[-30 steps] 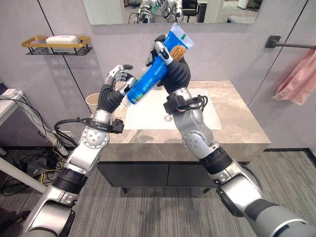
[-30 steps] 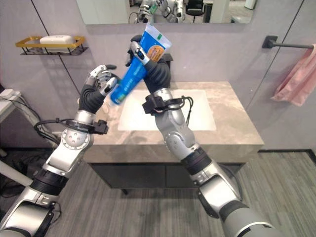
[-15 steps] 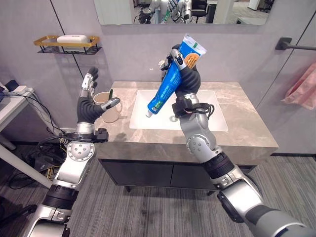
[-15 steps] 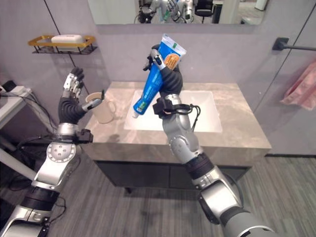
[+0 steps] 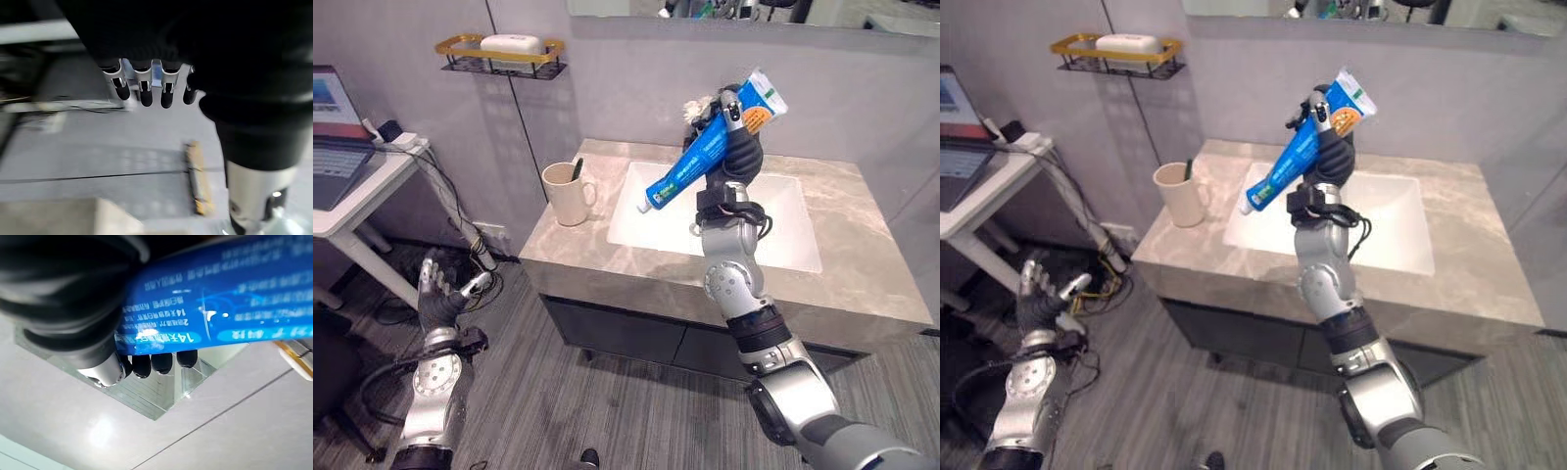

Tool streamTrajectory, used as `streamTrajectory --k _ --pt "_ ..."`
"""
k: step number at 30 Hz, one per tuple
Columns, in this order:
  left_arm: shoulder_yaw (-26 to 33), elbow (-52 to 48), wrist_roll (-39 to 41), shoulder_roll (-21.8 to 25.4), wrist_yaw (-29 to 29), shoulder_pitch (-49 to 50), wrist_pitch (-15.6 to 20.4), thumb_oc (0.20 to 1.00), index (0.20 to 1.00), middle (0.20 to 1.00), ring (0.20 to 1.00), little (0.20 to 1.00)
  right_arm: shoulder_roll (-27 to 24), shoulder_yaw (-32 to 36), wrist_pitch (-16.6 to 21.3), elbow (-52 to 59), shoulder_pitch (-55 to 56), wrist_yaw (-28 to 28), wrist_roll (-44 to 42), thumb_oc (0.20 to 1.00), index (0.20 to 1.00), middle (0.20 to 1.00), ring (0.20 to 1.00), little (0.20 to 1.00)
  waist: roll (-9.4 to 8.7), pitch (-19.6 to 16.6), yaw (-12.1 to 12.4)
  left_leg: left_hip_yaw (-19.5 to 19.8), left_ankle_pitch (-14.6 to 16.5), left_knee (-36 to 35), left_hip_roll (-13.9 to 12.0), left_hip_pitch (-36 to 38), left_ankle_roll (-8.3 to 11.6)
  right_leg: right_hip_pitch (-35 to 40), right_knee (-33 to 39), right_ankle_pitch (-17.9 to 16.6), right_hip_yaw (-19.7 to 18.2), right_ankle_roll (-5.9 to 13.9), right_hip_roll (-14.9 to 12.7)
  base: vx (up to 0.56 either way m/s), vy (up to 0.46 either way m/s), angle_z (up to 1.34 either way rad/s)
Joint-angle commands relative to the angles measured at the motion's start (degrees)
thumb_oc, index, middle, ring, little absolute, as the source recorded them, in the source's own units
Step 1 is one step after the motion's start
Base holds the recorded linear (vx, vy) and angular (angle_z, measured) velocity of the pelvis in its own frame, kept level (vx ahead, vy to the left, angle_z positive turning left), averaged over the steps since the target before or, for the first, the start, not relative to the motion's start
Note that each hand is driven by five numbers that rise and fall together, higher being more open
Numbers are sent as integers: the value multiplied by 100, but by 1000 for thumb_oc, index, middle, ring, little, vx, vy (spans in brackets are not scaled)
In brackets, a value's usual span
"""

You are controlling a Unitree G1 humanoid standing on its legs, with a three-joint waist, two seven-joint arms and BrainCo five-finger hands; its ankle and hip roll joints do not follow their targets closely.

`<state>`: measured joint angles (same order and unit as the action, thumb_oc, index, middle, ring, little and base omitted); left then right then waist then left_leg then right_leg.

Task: Put brush and paste in cup on sink, flatten towel.

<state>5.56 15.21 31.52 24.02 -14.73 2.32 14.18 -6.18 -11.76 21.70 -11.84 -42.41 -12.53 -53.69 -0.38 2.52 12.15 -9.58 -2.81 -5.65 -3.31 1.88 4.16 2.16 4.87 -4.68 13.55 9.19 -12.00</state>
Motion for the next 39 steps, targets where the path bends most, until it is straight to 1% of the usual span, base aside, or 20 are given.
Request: streamTrajectory --k 1,5,7,10,11,12,13,14,15,17,21,24,28,31,33,34,35,36,37,39 --pt "28 -29 260 569 193 -163 216 1000 1000 1000 1000 1000 112 169 350 350 -387 178 8 200 200 200 200 200 -374 -234 93 356 387 319 440 -91 -445 -39 -353 -1273 -447 421 -898 43 173 13" --pt "-20 323 293 613 270 -150 179 1000 1000 1000 1000 1000 157 165 378 271 -475 211 -22 200 200 200 200 200 -325 -203 144 384 477 441 623 -208 -553 -173 -459 -1531 -528 465 -1078 13 131 6" --pt "35 374 364 575 295 -42 156 1000 1000 1000 1000 1000 226 128 361 206 -528 228 -74 200 200 200 200 200 -248 -155 201 301 538 394 689 -123 -627 -328 -708 -1606 -390 436 -1158 10 152 4" --pt "33 411 379 557 325 26 135 1000 1000 1000 1000 1000 247 85 352 159 -579 228 -78 200 200 200 200 200 -158 -88 200 256 529 348 678 -45 -655 -454 -1006 -1562 -311 394 -1114 10 111 -6" --pt "24 380 362 557 334 36 137 1000 1000 1000 1000 1000 194 93 350 171 -575 231 -40 200 200 200 200 200 -108 -69 178 278 527 351 664 -38 -664 -497 -1172 -1446 -372 362 -1016 75 182 0" --pt "-102 580 367 532 407 -42 68 1000 1000 1000 1000 1000 68 91 338 229 -539 200 73 200 200 200 200 200 24 -40 -17 425 502 325 598 42 -695 -716 -1400 -676 -1000 143 -320 68 130 3" --pt "-104 587 368 529 409 -50 71 1000 1000 1000 1000 1000 64 90 337 232 -541 196 76 200 200 200 200 200 25 -45 -7 415 490 325 592 27 -689 -744 -1414 -680 -1010 133 -313 114 154 22" --pt "-146 565 317 529 465 -90 40 1000 1000 1000 1000 1000 -41 112 343 275 -607 179 110 200 200 200 200 200 75 -52 -33 477 477 275 595 72 -699 -931 -1410 -301 -1204 31 39 59 61 35" --pt "-160 590 318 503 479 -97 35 1000 1000 1000 1000 1000 -97 149 379 267 -618 153 113 200 200 200 200 200 79 -35 -78 525 467 253 615 95 -707 -1057 -1290 -207 -1299 -24 214 74 62 50" --pt "-177 716 310 481 507 -111 6 1000 1000 1000 1000 1000 -155 189 403 248 -639 134 115 200 200 200 200 200 59 -16 -112 579 482 194 637 157 -699 -1167 -1143 -238 -1324 -40 344 69 -34 56" --pt "-253 839 356 443 529 -190 -19 1000 1000 1000 1000 1000 -282 220 438 233 -763 49 262 200 200 200 200 200 17 93 -294 836 577 154 668 413 -654 -1650 -659 -636 -1512 50 657 152 -87 37" --pt "-295 750 358 403 537 -103 -48 1000 1000 1000 1000 1000 -328 234 433 272 -847 -1 282 200 200 200 200 200 -86 71 -322 937 767 339 686 511 -607 -1480 -800 -511 -1325 2 638 137 -111 56" --pt "-320 788 587 184 627 26 -58 1000 1000 1000 1000 1000 -386 173 428 341 -767 26 261 200 200 200 200 200 -13 -97 -384 1064 823 406 466 638 -490 -1394 -1157 -183 -1235 -198 836 200 -171 19" --pt "-474 872 630 114 658 -56 -97 1000 1000 1000 1000 1000 -483 132 445 552 -694 23 371 200 200 200 200 200 54 -102 -462 1110 757 979 339 492 -298 -1192 -1145 -18 -1038 -358 878 150 -152 19" --pt "-551 882 651 96 654 -115 -92 1000 1000 1000 1000 1000 -477 120 478 637 -688 10 378 200 200 200 200 200 53 -61 -496 1094 652 1354 342 334 -178 -1097 -1109 4 -952 -412 870 49 -93 65" --pt "-712 853 635 57 674 -228 -111 1000 1000 1000 1000 1000 -493 122 534 775 -700 -14 359 200 200 200 200 200 4 82 -485 1117 290 2318 390 -146 37 -884 -1014 14 -790 -507 792 42 -130 76" --pt "-768 857 615 46 695 -266 -126 1000 1000 1000 1000 1000 -494 142 567 828 -703 -35 377 200 200 200 200 200 -24 134 -482 1128 153 2658 407 -361 112 -807 -963 0 -722 -540 759 167 -157 80" --pt "-930 872 553 24 725 -377 -206 1000 1000 1000 1000 1000 -540 209 637 965 -675 -183 492 200 200 200 200 200 -95 129 -505 755 -70 2306 -23 -662 110 -579 -785 77 -586 -533 639 146 -68 91" --pt "-935 878 554 23 726 -381 -205 1000 1000 1000 1000 1000 -542 210 634 971 -669 -189 498 200 200 200 200 200 -96 134 -497 748 -75 2269 -22 -627 111 -557 -768 79 -588 -532 639 220 -4 96" --pt "-1059 1016 459 -3 749 -483 -235 1000 1000 1000 1000 1000 -570 230 680 1023 -617 -269 582 200 200 200 200 200 -88 74 -529 712 -113 1154 -321 -720 112 -326 -570 177 -679 -421 560 236 118 45"
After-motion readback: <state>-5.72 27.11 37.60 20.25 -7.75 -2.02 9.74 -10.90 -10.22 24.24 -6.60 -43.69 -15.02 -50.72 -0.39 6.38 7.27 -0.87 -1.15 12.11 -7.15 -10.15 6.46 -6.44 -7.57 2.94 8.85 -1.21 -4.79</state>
